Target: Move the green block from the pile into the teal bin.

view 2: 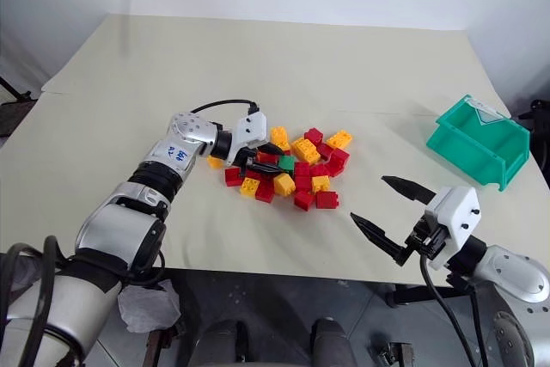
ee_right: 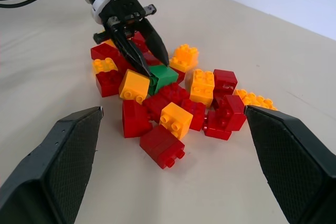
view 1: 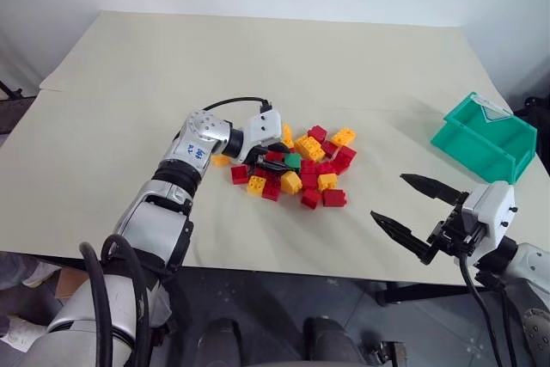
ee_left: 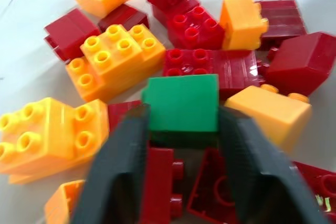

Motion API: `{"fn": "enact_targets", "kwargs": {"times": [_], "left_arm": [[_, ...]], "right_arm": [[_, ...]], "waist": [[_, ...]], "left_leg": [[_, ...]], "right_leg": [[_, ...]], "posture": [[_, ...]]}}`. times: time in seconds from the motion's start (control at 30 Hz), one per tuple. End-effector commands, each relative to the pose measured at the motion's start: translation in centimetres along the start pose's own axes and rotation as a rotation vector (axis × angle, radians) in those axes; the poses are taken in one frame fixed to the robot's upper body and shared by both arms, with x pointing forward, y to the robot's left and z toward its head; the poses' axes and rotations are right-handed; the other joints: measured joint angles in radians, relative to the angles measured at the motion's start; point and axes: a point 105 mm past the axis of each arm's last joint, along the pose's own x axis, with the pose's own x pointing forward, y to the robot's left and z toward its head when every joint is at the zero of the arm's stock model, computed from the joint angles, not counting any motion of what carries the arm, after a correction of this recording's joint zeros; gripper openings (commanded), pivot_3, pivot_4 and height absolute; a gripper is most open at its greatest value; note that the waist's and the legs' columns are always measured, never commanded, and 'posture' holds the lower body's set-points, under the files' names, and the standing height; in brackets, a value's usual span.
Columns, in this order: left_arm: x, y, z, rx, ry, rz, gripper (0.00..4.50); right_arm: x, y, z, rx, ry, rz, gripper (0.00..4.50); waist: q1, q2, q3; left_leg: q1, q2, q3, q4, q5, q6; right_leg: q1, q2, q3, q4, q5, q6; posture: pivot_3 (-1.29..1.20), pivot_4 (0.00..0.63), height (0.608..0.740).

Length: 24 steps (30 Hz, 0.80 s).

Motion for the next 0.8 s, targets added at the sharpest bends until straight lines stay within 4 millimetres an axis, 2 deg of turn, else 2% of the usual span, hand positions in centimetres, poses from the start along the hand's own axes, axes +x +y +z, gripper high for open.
{"fn": "enact_targets", "kwargs": {"times": [0.03,0.23,0.37,0.63,0.8], "left_arm": [[0.1,0.1,0.4,0.004,0.002,-0.012,1.17],[0.1,0.3,1.1,0.000,-0.034,-0.007,1.17],[0.1,0.4,1.2,-0.010,-0.035,-0.009,2.01],[1.0,0.7,1.2,0.045,-0.017,0.054,4.43],[1.6,0.2,0.4,0.036,0.044,0.013,4.47]], "right_arm": [[-0.2,-0.2,1.1,-0.030,-0.035,-0.018,4.50],[-0.1,-0.2,1.0,-0.028,-0.037,-0.021,4.50],[-0.1,-0.2,1.0,-0.027,-0.039,-0.023,4.50],[0.1,0.0,1.3,-0.026,-0.043,-0.026,4.50],[0.1,0.1,1.4,-0.023,-0.044,-0.028,4.50]], "waist": [[0.000,0.000,0.000],[0.000,0.000,0.000],[0.000,0.000,0.000],[0.001,0.000,0.000],[-0.001,0.000,0.000]], "left_leg": [[0.000,0.000,0.000,0.000,0.000,0.000],[0.000,0.000,0.000,0.000,0.000,0.000],[0.000,0.000,0.000,0.000,0.000,0.000],[0.000,0.000,0.000,0.000,0.000,0.000],[0.000,0.000,0.000,0.000,0.000,0.000]], "right_leg": [[0.000,0.000,0.000,0.000,0.000,0.000],[0.000,0.000,0.000,0.000,0.000,0.000],[0.000,0.000,0.000,0.000,0.000,0.000],[0.000,0.000,0.000,0.000,0.000,0.000],[0.000,0.000,0.000,0.000,0.000,0.000]], "posture": [[0.00,0.150,0.740],[0.00,0.150,0.740],[0.00,0.150,0.740],[0.00,0.150,0.740],[0.00,0.150,0.740]]}}
